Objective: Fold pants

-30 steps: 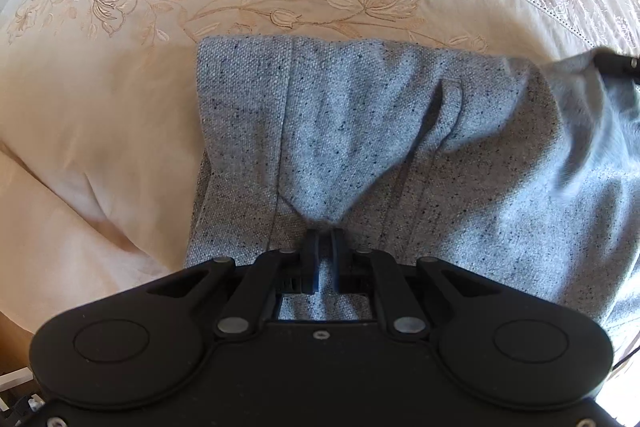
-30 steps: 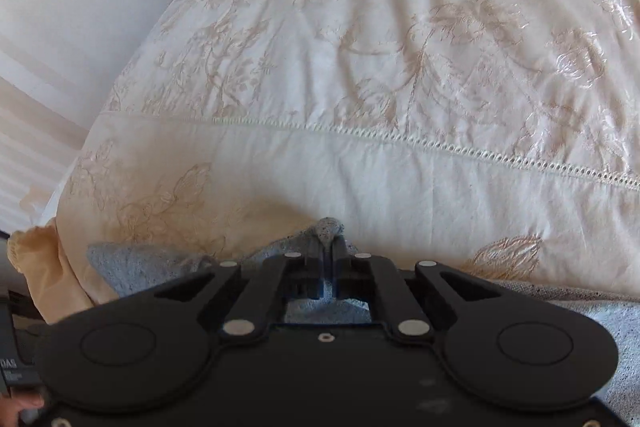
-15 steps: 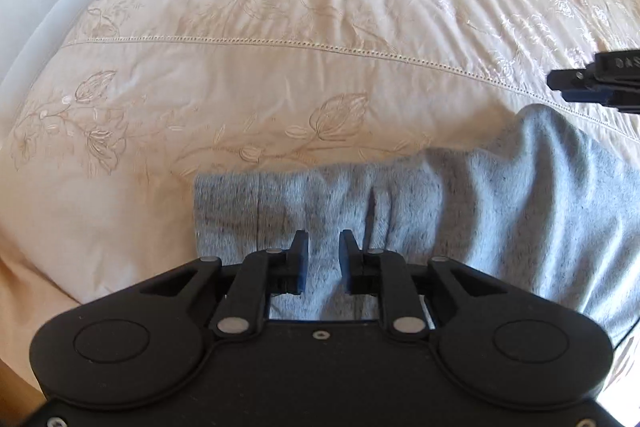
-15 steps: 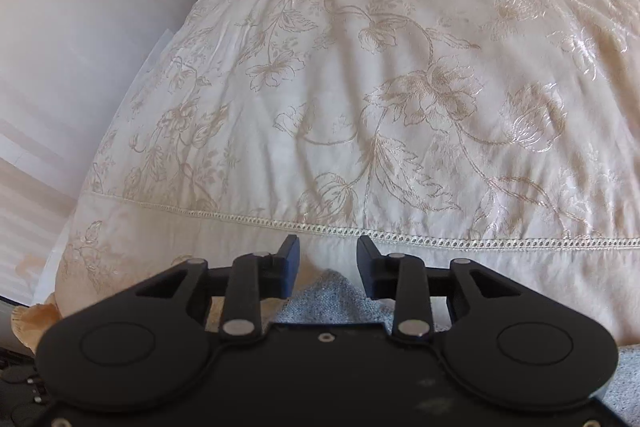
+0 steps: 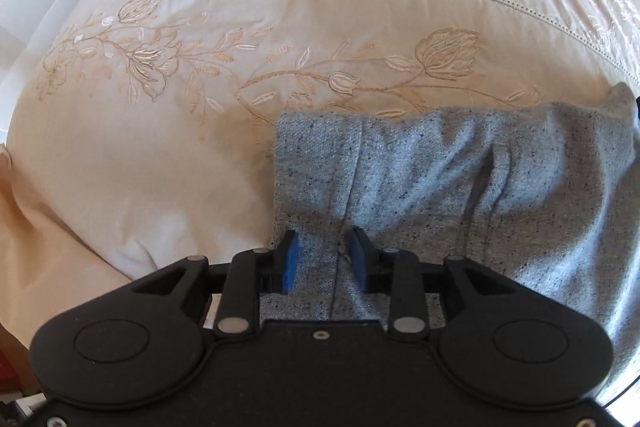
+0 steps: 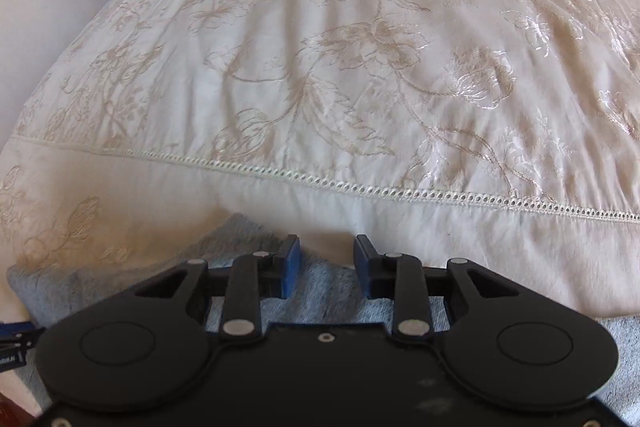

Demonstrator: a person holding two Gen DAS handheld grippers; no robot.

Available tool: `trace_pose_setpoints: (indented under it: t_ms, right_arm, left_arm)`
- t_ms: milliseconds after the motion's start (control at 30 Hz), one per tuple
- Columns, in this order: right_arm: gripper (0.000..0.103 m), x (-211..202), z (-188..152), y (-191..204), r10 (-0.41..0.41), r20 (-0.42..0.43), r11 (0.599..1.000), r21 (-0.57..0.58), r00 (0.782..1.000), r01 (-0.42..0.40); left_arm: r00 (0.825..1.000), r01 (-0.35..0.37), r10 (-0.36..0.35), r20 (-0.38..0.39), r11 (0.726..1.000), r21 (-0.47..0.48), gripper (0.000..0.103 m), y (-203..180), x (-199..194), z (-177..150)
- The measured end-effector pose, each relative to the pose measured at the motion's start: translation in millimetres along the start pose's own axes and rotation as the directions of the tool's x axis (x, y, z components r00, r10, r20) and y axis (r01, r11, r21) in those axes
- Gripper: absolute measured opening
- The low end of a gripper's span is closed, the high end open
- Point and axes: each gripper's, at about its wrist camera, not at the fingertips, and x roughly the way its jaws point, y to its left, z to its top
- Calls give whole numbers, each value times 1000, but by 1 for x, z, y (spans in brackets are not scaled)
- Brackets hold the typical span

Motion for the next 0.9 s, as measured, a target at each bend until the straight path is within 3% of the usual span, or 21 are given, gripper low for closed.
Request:
trace_pose_setpoints:
  t_ms: [67,167,233,333,400,500,633,700,800,900]
  right_arm:
    - [32,-13,1,-1,10,20,1000,-7,1000,-10]
    - [33,-47,-18,-1,60,33,998,-23,998,-59]
    - [33,-70,-45,-1,77,11,996,-36,997,-77]
    - [33,-85,-92,-1,46,-53,996,-77,998,-50]
    - [32,-87,-128,-5,-5,-113,993,-114,994,-7]
    - [32,-97,-172,-18,-30,-181,994,-106,983,10]
    - [32,-130,-188,-42,-19,-143,1000,-3,990,19]
    - [32,-146,-191,-62,-39,-84,992,113,996,49]
    - [33,-155,-196,-94,-72,-76,942,322,994,93]
    - [35,-157,-203,-116,-79,-74,885,454,994,104]
  left_arm:
    - [1000,19,-19,15,999,-28,32,2,-11,0]
    - [996,63,-61,61,998,-22,31,-8,-36,-2]
    - [989,120,-120,83,993,-3,31,-23,-47,-7]
    - [980,175,-183,77,980,98,33,-58,-47,-16]
    - [985,150,-161,63,976,161,33,-77,-38,-22]
    - [998,47,-57,40,975,218,41,-90,-15,-28]
    - [999,41,-45,13,978,203,42,-92,-9,-22]
    - [999,36,-39,9,976,215,41,-96,-11,-20]
    - [999,37,-39,2,975,220,42,-97,-8,-17]
    - [1000,25,-27,5,970,243,42,-100,-10,-17]
